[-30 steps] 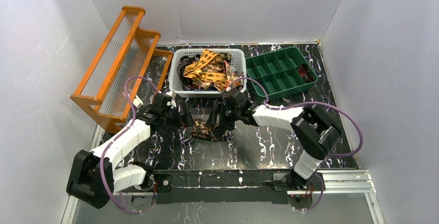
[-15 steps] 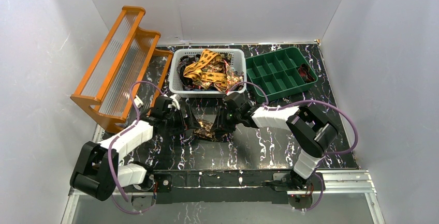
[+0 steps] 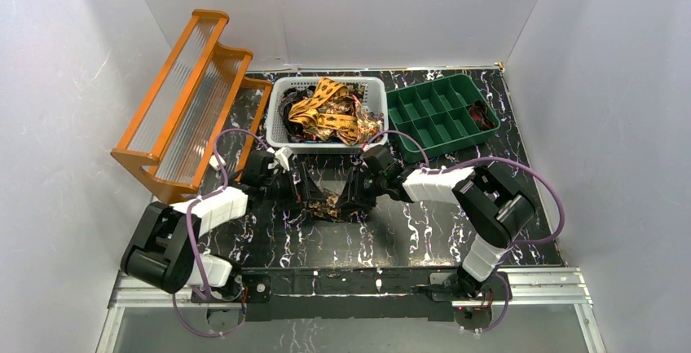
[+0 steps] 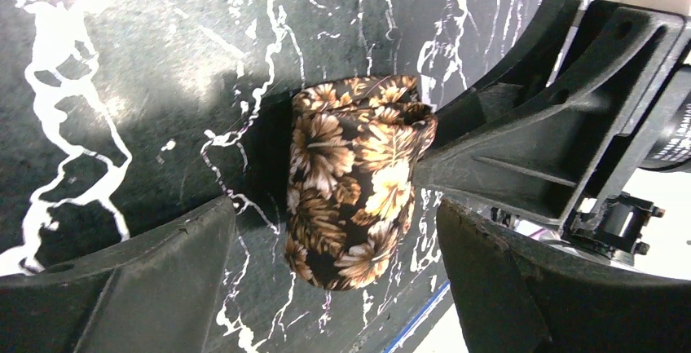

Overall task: Roll the ties
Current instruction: Roll the tie into the bin, then pick up the tie from the bin, then place the tie in the storage box.

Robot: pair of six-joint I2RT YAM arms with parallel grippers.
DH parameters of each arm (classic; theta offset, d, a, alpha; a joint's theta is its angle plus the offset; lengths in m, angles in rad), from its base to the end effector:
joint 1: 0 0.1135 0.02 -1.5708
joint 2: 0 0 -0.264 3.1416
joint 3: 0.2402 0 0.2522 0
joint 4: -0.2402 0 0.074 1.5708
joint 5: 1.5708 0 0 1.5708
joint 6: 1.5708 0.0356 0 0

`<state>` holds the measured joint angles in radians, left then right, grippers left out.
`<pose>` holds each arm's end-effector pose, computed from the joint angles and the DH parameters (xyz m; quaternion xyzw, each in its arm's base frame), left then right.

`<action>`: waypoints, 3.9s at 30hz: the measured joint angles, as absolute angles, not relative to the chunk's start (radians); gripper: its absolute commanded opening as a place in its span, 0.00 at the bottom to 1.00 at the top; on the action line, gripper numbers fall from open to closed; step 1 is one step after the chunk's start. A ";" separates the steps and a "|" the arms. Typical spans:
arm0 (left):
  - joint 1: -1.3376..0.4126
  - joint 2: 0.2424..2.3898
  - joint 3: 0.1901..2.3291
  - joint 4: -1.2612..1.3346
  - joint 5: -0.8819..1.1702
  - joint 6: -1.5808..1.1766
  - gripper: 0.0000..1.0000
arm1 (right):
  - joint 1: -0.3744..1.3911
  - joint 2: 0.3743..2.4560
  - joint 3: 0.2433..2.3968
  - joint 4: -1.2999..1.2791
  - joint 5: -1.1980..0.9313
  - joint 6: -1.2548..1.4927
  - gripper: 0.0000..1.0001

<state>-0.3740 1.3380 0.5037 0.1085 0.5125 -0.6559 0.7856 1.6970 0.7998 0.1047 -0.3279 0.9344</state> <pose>0.2232 -0.1064 0.1595 -0.0210 0.8881 -0.3965 0.2314 0.2242 0.2405 0.1447 0.0061 0.9149 0.3822 0.1298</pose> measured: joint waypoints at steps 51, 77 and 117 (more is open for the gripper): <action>-0.518 1.372 0.486 0.223 0.486 -0.715 0.12 | 0.733 1.546 0.770 0.044 -0.360 0.819 0.78; -0.714 1.194 0.944 -0.395 0.506 -0.368 0.09 | 0.607 1.068 0.580 0.266 -0.661 0.461 0.99; -0.725 1.138 1.021 -0.392 0.693 -0.295 0.06 | 0.577 1.287 0.658 0.628 -1.229 0.808 0.92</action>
<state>-0.7250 1.1378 1.0206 -0.3920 0.6926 -0.2955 0.5774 1.2865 0.6579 0.6285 -1.2293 0.8082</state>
